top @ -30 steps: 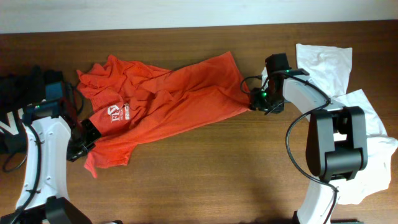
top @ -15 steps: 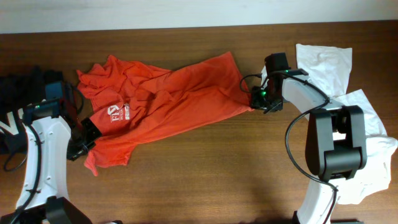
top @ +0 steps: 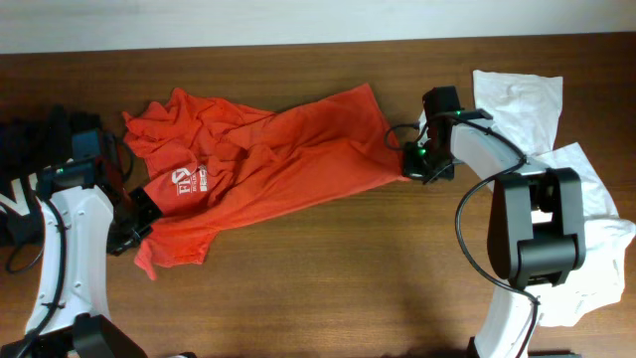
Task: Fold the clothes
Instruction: 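Lift the shirt with both grippers and stretch it apart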
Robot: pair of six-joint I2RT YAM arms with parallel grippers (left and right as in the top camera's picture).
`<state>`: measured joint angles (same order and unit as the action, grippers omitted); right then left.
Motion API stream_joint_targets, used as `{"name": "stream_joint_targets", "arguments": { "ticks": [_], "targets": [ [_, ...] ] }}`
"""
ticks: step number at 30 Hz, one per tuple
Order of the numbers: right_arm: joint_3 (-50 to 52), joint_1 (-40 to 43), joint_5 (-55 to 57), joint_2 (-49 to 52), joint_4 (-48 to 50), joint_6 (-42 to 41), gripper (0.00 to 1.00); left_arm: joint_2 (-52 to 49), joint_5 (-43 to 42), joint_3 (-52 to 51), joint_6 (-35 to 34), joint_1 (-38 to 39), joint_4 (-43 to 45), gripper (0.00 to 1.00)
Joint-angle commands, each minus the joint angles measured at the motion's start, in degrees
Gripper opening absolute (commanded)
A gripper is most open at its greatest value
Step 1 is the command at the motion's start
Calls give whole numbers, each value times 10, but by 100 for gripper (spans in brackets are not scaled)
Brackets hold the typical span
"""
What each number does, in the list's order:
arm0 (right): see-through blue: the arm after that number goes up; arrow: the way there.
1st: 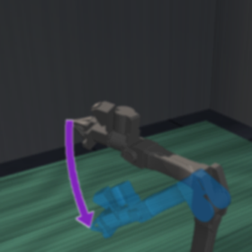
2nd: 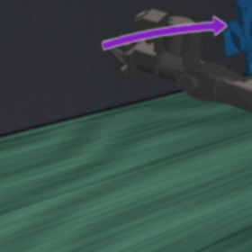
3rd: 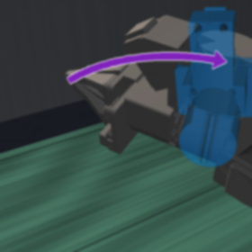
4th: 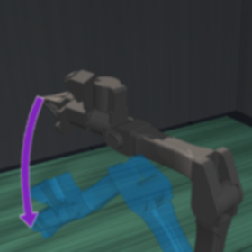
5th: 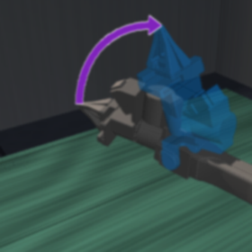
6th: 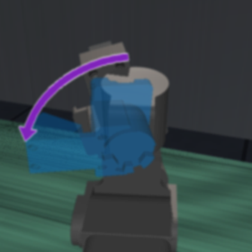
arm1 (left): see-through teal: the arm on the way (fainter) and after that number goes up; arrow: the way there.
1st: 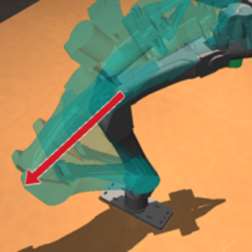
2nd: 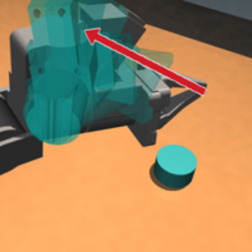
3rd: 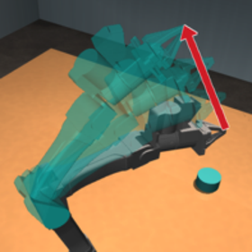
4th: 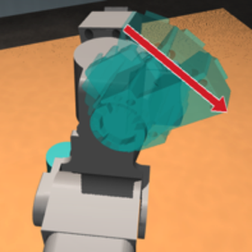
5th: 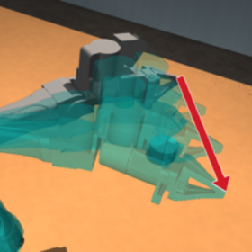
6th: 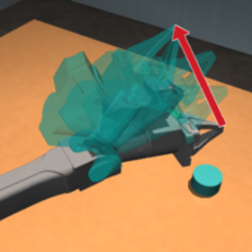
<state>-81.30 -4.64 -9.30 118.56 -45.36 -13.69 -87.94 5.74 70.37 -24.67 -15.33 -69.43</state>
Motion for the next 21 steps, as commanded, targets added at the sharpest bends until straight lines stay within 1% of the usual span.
{"name": "stream_joint_targets", "arguments": {
  "ticks": [1,3,4,5,6,8,14,21],
  "targets": [
    [-69,22,9,-64,-60,-1,4,10,-6,3,16,1,15,0],
    [-121,35,9,-102,-121,0,4,10,-7,25,35,0,19,0],
    [-166,43,9,-129,-174,18,4,10,-16,54,55,1,19,0],
    [-221,48,10,-157,-235,33,4,11,-39,106,81,0,17,0],
    [-242,49,9,-169,-252,34,4,11,-52,154,92,0,16,0],
    [-277,52,9,-190,-273,34,4,11,-56,211,92,-2,10,0],
    [-435,77,9,-256,-325,34,4,11,-56,455,103,-11,1,0],
    [-619,82,19,-289,-334,44,4,11,-56,649,103,-11,2,0]
  ]
}}
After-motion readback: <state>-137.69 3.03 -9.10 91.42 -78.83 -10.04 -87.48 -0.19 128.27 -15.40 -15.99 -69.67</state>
